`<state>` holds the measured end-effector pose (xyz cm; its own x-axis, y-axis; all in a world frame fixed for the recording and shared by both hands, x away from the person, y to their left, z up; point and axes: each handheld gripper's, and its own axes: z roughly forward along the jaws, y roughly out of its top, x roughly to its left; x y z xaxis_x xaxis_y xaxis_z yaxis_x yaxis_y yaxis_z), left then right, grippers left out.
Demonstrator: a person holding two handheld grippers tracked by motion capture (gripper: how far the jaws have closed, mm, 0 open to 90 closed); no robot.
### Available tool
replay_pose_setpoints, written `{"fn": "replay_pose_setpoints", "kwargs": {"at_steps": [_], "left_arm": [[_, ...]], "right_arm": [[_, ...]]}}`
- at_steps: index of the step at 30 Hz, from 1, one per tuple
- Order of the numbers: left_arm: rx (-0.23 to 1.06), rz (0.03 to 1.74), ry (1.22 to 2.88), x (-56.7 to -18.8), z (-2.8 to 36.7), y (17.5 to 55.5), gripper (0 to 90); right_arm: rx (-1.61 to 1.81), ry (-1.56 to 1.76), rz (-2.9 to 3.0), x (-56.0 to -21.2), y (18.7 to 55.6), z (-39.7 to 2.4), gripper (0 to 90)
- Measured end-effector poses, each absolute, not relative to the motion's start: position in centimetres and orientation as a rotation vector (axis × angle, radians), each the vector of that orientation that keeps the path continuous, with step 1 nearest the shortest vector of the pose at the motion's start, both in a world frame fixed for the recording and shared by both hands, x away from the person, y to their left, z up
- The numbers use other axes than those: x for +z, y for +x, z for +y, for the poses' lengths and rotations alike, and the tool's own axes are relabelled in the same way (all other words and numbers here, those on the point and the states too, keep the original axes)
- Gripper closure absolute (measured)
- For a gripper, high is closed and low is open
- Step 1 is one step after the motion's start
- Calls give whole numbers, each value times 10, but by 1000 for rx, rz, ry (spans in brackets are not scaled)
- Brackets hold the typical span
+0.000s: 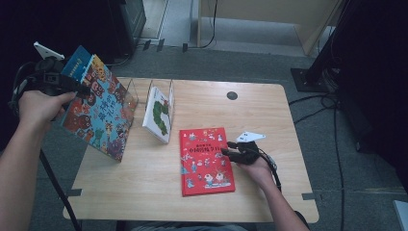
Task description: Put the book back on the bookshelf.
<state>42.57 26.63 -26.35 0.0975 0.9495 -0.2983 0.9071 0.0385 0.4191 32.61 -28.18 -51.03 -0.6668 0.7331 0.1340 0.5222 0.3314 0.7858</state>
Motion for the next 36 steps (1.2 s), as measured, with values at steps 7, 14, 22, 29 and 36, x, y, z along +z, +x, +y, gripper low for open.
{"fn": "replay_pose_setpoints", "kwargs": {"at_steps": [7,14,22,29,36], "left_arm": [[171,1784,1829,-237,279,411,675],[156,1717,1854,-230,269,395,662],[118,1640,1880,-246,246,379,614],[53,1613,1883,-265,234,369,594],[-3,1590,1877,-288,222,361,578]], "right_arm": [[1252,1138,2353,-510,326,-282,561],[1258,1145,2346,-509,326,-283,562],[1260,1159,2339,-509,326,-285,561],[1264,1158,2334,-508,326,-288,562],[1265,1168,2332,-508,326,-289,569]]}}
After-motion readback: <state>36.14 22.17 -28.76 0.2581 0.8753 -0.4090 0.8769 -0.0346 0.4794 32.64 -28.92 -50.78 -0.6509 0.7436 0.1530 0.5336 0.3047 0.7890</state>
